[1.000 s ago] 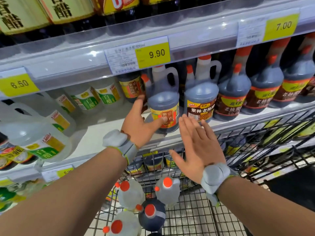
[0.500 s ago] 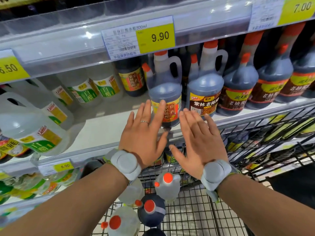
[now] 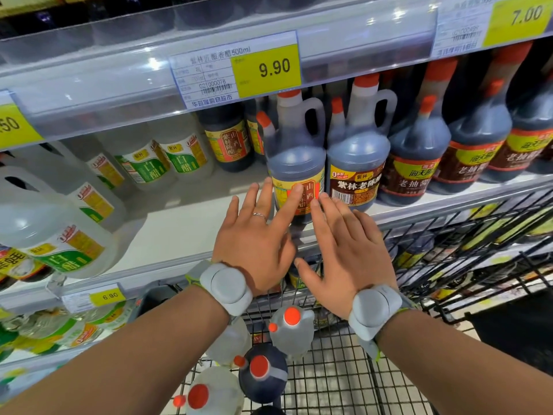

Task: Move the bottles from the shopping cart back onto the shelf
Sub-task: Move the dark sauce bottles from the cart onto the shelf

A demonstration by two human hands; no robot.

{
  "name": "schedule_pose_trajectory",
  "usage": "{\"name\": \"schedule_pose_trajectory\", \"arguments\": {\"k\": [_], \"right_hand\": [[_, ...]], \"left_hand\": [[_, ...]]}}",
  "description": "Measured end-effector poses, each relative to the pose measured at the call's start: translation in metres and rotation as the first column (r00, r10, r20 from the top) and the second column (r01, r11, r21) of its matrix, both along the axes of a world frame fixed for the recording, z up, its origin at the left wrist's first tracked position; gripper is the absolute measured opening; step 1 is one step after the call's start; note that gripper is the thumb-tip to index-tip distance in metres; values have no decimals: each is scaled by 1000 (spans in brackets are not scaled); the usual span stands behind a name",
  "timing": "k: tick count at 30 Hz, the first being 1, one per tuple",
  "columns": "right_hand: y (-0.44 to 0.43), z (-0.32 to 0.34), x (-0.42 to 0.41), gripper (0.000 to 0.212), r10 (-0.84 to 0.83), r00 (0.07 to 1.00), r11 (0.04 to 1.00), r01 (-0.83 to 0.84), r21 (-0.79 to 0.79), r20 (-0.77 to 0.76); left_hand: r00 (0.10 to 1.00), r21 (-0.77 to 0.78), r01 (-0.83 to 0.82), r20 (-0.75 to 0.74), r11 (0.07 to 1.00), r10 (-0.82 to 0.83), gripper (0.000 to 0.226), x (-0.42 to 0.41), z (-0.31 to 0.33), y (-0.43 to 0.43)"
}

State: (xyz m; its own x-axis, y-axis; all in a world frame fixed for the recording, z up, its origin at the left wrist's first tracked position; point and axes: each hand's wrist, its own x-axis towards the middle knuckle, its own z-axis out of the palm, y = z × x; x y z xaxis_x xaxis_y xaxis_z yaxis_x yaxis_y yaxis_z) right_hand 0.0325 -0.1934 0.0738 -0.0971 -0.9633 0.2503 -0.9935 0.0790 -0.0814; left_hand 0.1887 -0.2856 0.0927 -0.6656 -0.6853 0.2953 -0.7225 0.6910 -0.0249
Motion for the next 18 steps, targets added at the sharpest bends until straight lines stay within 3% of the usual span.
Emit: {"name": "schedule_pose_trajectory", "arguments": {"k": [12, 18], "right_hand": [[0, 2, 0, 90, 3, 1000, 1000, -3, 17, 2], [1, 4, 4, 90, -50, 998, 998, 51, 27, -41]], "left_hand": [[999, 41, 21, 43, 999, -23, 80, 5, 6, -4], [997, -57, 27, 74, 998, -23, 86, 14, 11, 3]]}}
